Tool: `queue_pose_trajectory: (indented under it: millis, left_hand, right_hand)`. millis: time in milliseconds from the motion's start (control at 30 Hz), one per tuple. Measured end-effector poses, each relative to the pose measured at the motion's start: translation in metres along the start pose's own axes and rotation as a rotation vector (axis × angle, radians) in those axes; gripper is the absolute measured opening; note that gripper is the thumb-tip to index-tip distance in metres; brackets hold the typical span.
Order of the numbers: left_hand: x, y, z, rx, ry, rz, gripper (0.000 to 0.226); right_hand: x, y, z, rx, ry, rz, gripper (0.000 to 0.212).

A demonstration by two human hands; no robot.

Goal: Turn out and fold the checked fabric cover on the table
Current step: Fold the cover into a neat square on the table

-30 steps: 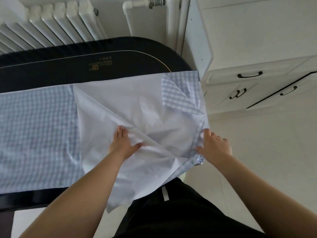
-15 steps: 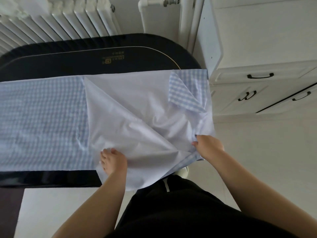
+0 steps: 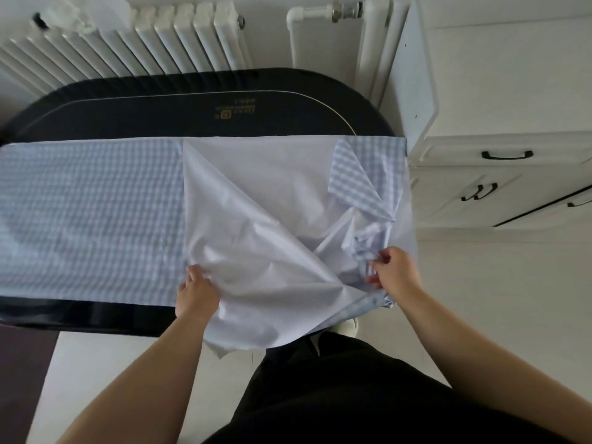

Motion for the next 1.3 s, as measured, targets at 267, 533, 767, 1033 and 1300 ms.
queue_pose_trajectory:
  millis: [267,533,767,1033,1300]
  left_hand:
    - [-0.009,0.008,-0.003,0.122,0.186,-0.016,0.062]
    - [-0.003,0.014,-0.005,0.224,0.161,-0.033,0.06]
    - [-0.003,0.015,-0.005,0.231,0.18,-0.029,0.059]
    - [-0.004,0.013,-0.003,0.249,0.194,-0.048,0.062]
    - [-0.003,0.01,-0.004,0.253,0.172,-0.054,0.065]
  right_hand:
    - [0.054,-0.037,0.029,-0.166,-0.341,-0.748,0.034]
    - [0.026,-0.012,0.01,-0.368,0.022,-0.239,0.057]
    - [-0.017,-0.012,-0.016,-0.28,-0.234,0.003,0.015]
    - [0.068,-0.06,-0.022,-0.157,0.413,-0.196,0.007]
    - [0.071,-0.056,-0.085,0.292,-0.33,-0.579,0.018]
Point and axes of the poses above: each hand's wrist, its own y-axis towards the middle knuckle, its own z-axis out of the palm, x = y × z, the point moved 4 cm from there along y, towards the middle knuckle, and after that the axes turned 10 degrees about -y, right-handed, at the moved point
